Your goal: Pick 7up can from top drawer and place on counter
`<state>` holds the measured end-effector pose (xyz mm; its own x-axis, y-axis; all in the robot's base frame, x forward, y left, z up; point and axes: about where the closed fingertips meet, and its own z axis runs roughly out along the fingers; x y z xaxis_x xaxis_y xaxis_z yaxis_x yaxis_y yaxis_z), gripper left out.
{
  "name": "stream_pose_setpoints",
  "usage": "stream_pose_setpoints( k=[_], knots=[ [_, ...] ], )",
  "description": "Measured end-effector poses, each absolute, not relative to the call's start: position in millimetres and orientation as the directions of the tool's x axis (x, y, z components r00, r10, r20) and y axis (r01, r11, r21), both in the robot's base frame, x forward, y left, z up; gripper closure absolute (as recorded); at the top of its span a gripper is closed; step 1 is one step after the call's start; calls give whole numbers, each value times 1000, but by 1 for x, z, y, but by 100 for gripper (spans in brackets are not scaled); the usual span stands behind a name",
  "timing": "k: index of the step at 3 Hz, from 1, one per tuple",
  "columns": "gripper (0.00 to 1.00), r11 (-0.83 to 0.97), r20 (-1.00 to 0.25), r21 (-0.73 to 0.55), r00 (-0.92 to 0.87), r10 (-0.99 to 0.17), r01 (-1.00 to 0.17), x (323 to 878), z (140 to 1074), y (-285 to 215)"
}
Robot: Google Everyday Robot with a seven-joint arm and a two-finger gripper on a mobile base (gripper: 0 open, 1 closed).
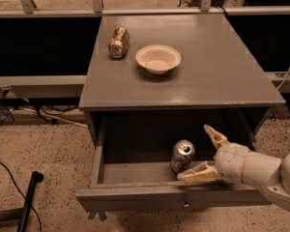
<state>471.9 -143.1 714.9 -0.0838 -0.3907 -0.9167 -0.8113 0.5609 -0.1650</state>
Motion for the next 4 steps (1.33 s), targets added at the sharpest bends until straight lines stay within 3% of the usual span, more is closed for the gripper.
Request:
stream_pose_setpoints(
  k=[2, 3, 4],
  knots=[
    [0, 581, -905, -92, -175, -387, -808, 481, 683, -128],
    [16, 588, -907, -71, -193, -375, -806, 487, 675, -125],
    [40, 586, -915, -56, -194, -355, -808, 490, 669, -118]
  ],
)
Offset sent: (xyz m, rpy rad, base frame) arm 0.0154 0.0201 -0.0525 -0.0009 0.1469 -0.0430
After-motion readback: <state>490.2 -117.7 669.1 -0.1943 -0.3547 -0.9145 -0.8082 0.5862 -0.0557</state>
